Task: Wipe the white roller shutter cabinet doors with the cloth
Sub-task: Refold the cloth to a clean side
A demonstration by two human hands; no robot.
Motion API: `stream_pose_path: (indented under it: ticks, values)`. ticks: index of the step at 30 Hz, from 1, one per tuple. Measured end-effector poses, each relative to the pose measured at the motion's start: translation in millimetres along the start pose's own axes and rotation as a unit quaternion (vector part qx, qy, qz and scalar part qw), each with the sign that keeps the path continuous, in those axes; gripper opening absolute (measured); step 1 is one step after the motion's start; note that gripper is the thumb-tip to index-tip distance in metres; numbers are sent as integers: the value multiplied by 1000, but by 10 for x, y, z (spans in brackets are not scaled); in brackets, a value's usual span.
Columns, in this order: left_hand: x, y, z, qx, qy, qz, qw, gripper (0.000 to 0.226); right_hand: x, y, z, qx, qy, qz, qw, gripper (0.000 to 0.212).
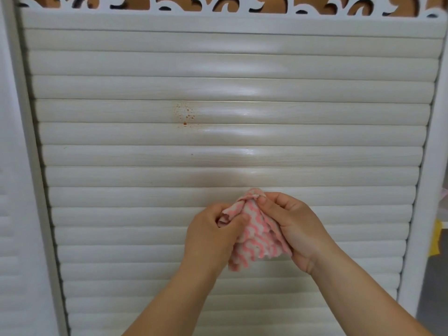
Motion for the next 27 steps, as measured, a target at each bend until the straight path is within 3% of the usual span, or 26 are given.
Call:
stream_pose_path:
  ticks: [4,7,9,12,14,17,21,24,27]
  values:
    - [3,-19,-9,49,-100,128,986,7,-5,-4,-24,9,5,3,1000,18]
    - [-2,-3,13,79,-141,181,970,12,-25,-1,-47,-27,16,13,999,15]
    - [21,-6,6,62,-153,206,965,13,-46,-6,-72,-73,16,90,993,12]
    - [62,-17,-28,17,-141,204,969,13,-92,-59,-108,-167,-46,302,937,6]
    - [76,-36,-58,2,-121,186,975,11,-90,-86,-101,-193,-150,389,888,16]
    - [53,-88,-98,11,-103,166,981,11,-12,-91,-163,-90,-265,423,862,19]
    - [42,-139,-184,38,-115,205,971,17,99,-64,-234,142,-137,338,920,46]
    - [6,-160,-208,72,-147,290,943,27,70,-83,-254,189,-74,159,966,55]
    - [-43,-164,-194,77,-161,318,931,23,-29,-102,-285,219,-46,64,973,70]
Point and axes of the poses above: each hand's wrist, its own z-axis away from the middle knuckle, its own y-axis out of the palm, x = y × z, the point moved 1 cm from there along -z, towards the middle knuckle, and after that the axes turned 9 degrees about z, right-handed, at the moved point
